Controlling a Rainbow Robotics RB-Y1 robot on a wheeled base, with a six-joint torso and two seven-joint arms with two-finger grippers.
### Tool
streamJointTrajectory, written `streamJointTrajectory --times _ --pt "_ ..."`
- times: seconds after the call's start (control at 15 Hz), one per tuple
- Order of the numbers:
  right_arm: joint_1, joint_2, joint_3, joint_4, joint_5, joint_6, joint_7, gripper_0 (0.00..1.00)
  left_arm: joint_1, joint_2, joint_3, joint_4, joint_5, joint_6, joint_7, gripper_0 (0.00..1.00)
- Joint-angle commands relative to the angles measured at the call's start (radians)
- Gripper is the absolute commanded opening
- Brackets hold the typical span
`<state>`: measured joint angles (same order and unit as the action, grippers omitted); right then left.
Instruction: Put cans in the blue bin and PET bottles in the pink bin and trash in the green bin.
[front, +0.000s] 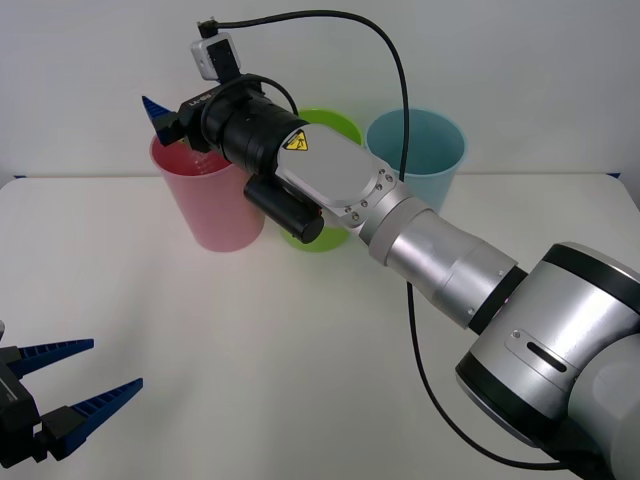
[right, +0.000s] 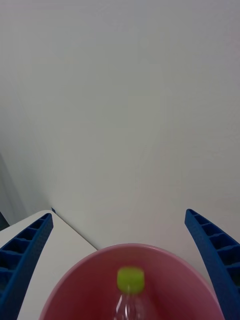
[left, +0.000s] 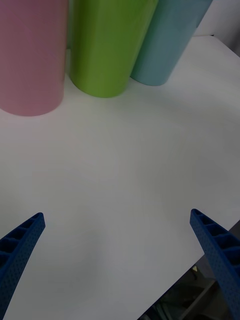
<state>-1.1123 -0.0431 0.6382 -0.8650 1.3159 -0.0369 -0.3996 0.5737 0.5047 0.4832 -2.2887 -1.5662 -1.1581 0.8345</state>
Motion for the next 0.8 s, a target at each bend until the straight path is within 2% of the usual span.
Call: streamJointTrajectory --times 0.07,0.53,0.67,0.8 --pt "0.0 0.0 0.0 0.0 0.014 0.002 0.007 1.0 0.0 0.0 0.0 0.0 0.0 0.0 0.0 1.0" --pt "0.0 -0.009 0.0 -0.02 0.008 -0.006 -0.005 1.0 0.0 0.0 0.0 0.0 0.0 0.0 0.0 1.0" --pt "0.003 -0.055 -0.003 -0.081 -0.035 -0.057 -0.018 1.0 0.0 0.0 0.0 0.0 0.0 0.0 0.0 1.0" --pt "0.051 -0.132 -0.003 -0.203 -0.07 -0.1 -0.024 1.0 0.0 0.0 0.0 0.0 0.0 0.0 0.0 1.0"
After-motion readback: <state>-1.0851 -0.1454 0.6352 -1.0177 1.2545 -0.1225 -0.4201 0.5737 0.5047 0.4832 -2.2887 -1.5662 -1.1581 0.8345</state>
